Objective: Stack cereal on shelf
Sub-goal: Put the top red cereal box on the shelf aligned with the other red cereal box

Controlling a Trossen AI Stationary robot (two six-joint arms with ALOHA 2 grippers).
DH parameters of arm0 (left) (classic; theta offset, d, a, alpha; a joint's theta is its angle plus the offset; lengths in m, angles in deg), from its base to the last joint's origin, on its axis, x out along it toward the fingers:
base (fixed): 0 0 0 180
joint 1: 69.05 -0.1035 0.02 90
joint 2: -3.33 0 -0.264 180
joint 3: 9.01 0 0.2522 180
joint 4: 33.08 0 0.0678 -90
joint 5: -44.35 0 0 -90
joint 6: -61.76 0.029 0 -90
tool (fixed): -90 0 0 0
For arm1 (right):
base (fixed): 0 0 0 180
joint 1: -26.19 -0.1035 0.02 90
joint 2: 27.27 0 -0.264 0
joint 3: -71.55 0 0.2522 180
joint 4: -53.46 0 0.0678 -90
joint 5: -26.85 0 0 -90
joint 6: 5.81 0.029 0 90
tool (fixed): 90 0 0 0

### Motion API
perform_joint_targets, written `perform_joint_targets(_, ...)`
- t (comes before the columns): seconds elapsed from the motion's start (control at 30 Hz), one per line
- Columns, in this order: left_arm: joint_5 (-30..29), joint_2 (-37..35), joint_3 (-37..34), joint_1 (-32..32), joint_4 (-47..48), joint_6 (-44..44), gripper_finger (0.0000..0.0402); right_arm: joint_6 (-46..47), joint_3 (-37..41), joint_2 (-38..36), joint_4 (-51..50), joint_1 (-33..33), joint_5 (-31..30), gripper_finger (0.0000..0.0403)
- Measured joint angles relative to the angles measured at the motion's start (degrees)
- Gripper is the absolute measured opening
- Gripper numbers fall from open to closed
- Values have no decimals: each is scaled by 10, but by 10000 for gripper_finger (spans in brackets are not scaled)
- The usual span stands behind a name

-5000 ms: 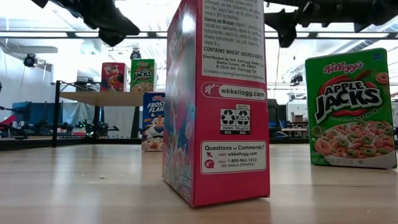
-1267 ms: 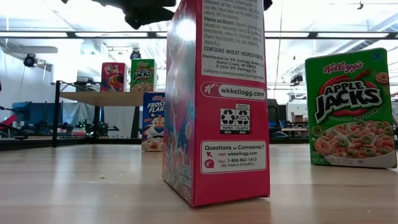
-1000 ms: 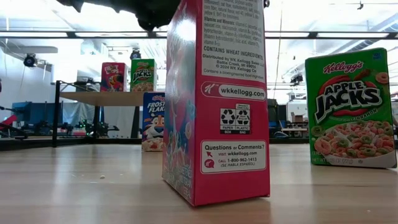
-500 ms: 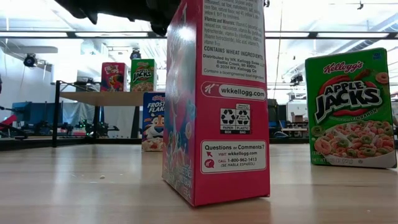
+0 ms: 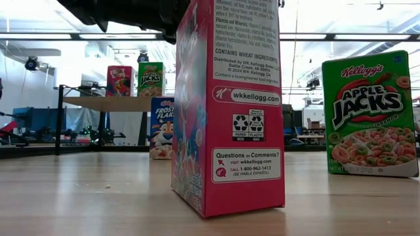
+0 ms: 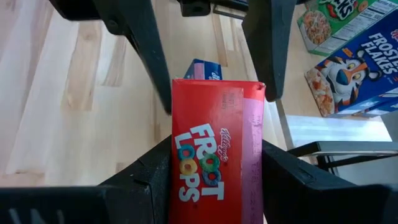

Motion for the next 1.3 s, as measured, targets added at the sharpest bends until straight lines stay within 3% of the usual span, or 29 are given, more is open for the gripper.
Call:
perform_joint_targets(0.4, 42, 19, 0, -15, -1, 3, 245, -7, 0, 0, 0, 0, 1, 173)
perform_joint_targets(0.77, 44, 19, 0, -15, 0, 5, 169, -2, 0, 0, 0, 0, 0, 173)
perform_joint_targets(0.9, 44, 19, 0, -15, 0, 5, 158, 0, 0, 0, 0, 0, 0, 174)
perform_joint_targets(1.3, 44, 6, 0, -15, 9, 1, 160, 0, -22, -10, -3, 0, -1, 258)
